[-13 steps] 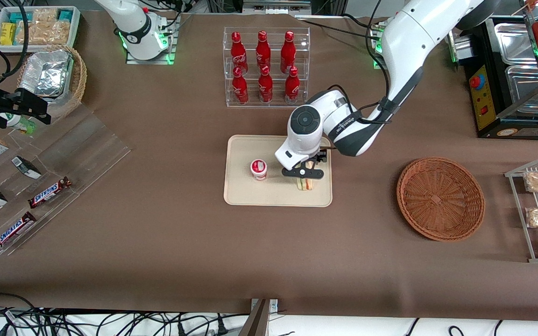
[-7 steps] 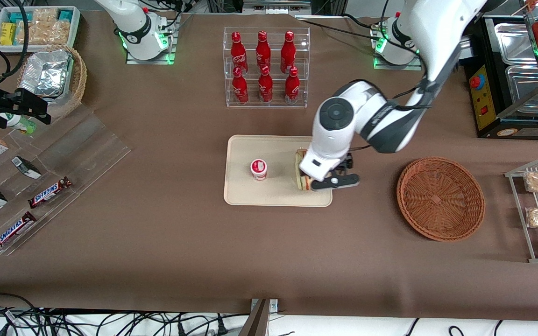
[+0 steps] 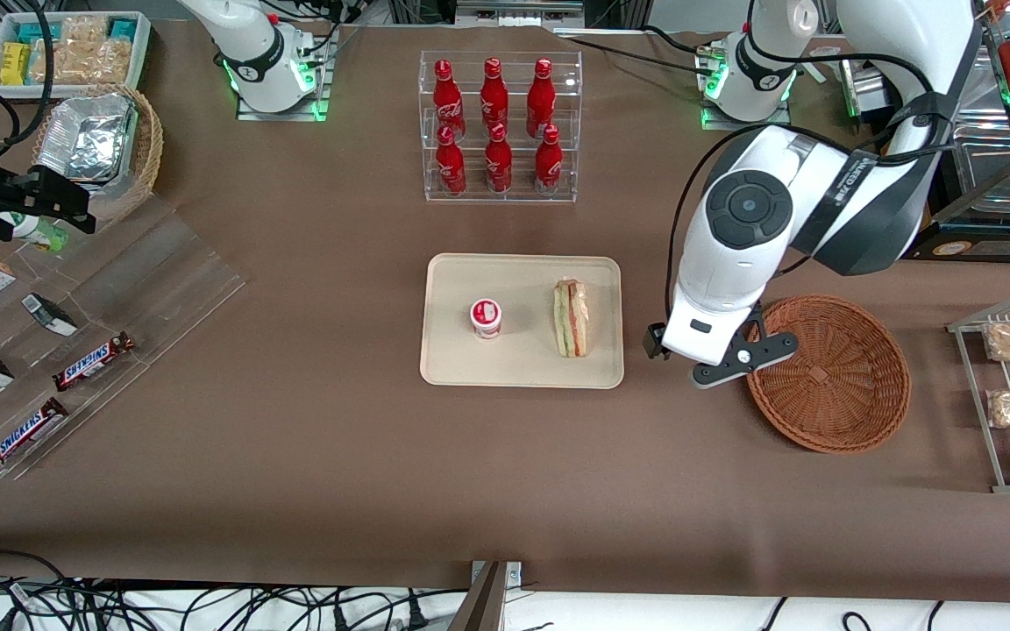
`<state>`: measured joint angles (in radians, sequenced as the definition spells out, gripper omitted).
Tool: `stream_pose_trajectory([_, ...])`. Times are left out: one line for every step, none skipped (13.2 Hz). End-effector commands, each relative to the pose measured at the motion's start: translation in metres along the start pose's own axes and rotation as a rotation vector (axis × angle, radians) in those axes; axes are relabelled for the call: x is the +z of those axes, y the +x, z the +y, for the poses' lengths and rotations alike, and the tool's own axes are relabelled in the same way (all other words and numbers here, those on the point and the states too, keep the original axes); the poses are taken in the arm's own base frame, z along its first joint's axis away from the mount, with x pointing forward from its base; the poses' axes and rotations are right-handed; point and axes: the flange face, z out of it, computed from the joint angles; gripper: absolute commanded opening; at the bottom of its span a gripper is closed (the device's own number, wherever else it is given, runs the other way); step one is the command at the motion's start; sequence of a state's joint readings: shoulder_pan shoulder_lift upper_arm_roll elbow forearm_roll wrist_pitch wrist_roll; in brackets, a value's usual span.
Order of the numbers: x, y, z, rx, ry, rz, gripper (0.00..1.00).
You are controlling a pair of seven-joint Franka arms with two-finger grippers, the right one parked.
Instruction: Place sandwich from basket to tray
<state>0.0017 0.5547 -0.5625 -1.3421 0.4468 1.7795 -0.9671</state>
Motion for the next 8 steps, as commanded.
stream_pose_trajectory([-0.014,0.017,-0.022,-0.011,-0.021,-0.032,1.0])
stream_pose_trajectory([-0.022,0.022,-0.033,0.0,-0.028,-0.034,1.0])
stream_pose_trajectory([-0.028,0.028,-0.046,0.019,-0.046,-0.054,1.0])
stream_pose_trajectory([-0.045,0.028,-0.057,0.045,-0.067,-0.052,1.0])
stream_pose_trajectory([-0.054,0.039,-0.08,0.04,-0.081,-0.06,1.0])
stream_pose_trajectory([-0.065,0.044,-0.099,0.059,-0.1,-0.076,1.0])
stream_pose_trajectory([-0.075,0.046,-0.117,0.096,-0.102,-0.095,1.0])
stream_pose_trajectory([-0.084,0.044,-0.133,0.135,-0.093,-0.111,1.0])
